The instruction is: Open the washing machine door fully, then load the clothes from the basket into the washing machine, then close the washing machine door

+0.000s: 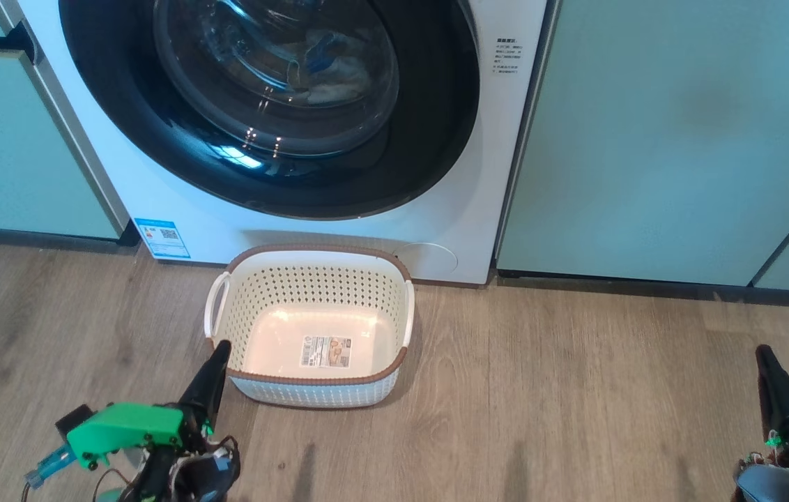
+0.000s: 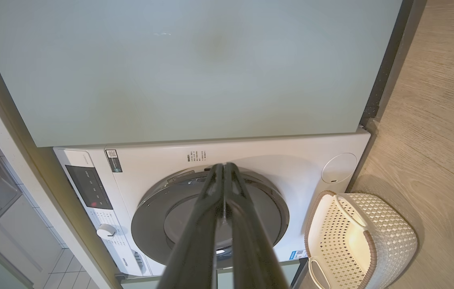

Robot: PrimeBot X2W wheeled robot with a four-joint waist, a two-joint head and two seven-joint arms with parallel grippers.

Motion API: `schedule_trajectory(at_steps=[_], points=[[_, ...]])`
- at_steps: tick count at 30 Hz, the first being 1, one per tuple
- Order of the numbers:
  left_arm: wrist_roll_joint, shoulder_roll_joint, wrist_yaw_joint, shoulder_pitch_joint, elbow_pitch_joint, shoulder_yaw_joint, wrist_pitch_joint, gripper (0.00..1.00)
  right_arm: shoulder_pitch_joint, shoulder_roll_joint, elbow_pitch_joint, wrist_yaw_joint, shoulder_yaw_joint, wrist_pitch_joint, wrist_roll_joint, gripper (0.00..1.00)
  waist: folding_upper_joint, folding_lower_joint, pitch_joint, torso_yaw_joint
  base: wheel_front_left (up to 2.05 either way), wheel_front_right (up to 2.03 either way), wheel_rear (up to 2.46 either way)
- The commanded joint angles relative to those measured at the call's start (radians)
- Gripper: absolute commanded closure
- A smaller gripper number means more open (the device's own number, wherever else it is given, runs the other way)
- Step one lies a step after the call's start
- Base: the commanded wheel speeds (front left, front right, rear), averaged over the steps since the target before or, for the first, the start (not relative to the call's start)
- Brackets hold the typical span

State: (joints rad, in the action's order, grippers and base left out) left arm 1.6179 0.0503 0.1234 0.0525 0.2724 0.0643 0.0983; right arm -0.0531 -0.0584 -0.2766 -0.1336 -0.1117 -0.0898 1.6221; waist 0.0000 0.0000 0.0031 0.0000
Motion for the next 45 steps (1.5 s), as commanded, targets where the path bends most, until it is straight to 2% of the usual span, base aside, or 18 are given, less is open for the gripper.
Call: schedule_trajectory(at_steps=[1, 45], points=[[-0.001, 0.007, 0.007, 0.055, -0.027, 0.04, 0.007, 1.0, -0.053, -0.004, 0.033, 0.003, 0.015, -0.01, 0.0, 1.0, 0.0, 0.0, 0.0, 0.0, 0.0, 0.0, 0.0], [-0.006, 0.004, 0.007, 0.055, -0.027, 0.045, 0.011, 1.0, -0.054, 0.002, 0.032, 0.003, 0.006, -0.017, -0.007, 1.0, 0.0, 0.0, 0.0, 0.0, 0.0, 0.0, 0.0]])
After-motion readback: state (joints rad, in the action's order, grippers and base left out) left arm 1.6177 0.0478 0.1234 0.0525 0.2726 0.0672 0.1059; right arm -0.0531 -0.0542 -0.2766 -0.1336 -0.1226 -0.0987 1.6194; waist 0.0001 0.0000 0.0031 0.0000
